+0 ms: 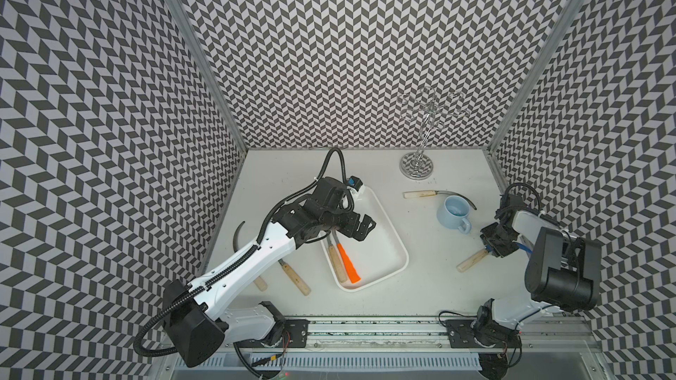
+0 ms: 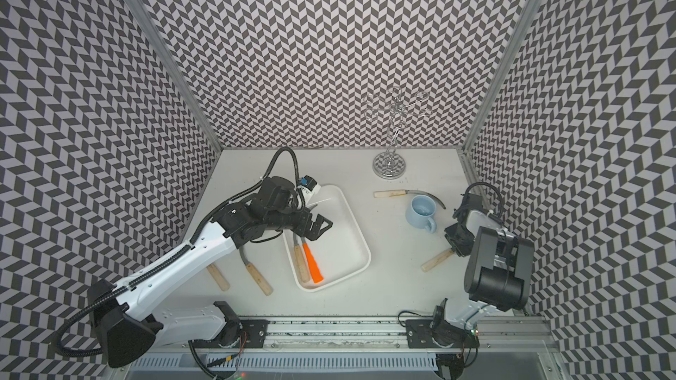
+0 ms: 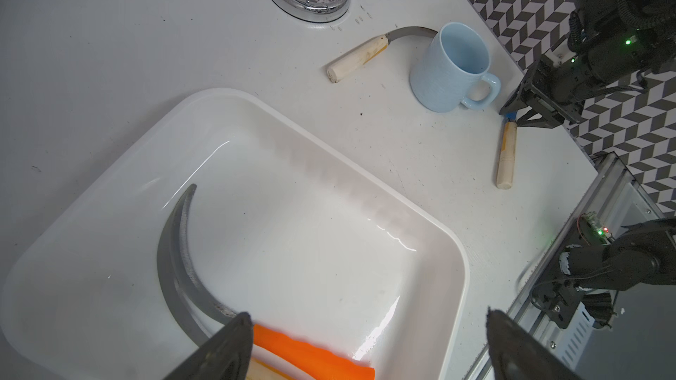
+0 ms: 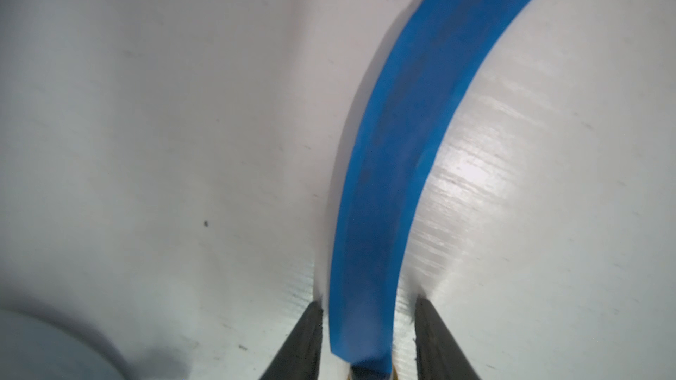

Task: Put small sickles into storage boxes
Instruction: Pick up the sickle at the center of the board.

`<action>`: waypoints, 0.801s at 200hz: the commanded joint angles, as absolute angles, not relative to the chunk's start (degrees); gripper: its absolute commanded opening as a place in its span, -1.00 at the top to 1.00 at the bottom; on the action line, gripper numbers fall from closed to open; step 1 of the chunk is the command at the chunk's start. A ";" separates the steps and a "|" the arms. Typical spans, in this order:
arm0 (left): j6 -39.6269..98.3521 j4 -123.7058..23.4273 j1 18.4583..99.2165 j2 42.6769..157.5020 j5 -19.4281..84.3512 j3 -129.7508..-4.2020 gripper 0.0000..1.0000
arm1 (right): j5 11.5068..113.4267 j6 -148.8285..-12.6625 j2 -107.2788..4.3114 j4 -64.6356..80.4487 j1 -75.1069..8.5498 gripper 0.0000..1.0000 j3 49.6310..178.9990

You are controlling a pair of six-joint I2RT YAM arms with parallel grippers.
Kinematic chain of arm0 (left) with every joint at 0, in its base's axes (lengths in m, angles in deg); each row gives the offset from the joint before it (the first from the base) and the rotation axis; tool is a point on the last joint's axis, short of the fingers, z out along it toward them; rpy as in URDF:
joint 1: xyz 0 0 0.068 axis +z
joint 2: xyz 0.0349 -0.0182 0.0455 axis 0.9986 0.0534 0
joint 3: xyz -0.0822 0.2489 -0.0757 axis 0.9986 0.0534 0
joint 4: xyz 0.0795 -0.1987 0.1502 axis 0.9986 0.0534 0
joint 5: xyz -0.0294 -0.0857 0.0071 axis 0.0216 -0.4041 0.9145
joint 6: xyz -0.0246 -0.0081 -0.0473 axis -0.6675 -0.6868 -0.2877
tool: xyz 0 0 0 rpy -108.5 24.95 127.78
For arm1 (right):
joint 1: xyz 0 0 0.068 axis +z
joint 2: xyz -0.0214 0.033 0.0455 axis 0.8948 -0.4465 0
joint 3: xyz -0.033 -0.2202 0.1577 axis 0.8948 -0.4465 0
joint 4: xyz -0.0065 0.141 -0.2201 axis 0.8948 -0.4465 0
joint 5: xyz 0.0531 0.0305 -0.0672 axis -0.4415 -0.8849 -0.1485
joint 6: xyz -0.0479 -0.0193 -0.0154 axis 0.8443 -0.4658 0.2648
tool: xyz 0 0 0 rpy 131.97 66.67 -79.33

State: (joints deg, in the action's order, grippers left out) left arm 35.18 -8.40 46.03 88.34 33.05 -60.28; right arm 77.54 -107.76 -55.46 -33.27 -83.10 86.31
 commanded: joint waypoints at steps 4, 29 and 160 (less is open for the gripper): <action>35.95 -8.09 45.63 88.23 33.23 -61.64 -1.00 | 70.65 -108.79 -61.45 -28.01 -81.51 0.17 78.33; 36.04 -8.16 45.45 88.26 33.15 -61.55 -1.00 | 70.21 -109.48 -61.22 -27.65 -79.74 0.17 77.80; 36.39 -7.90 44.78 87.87 33.86 -61.51 -1.00 | 67.75 -112.28 -56.62 -31.85 -77.01 0.14 74.90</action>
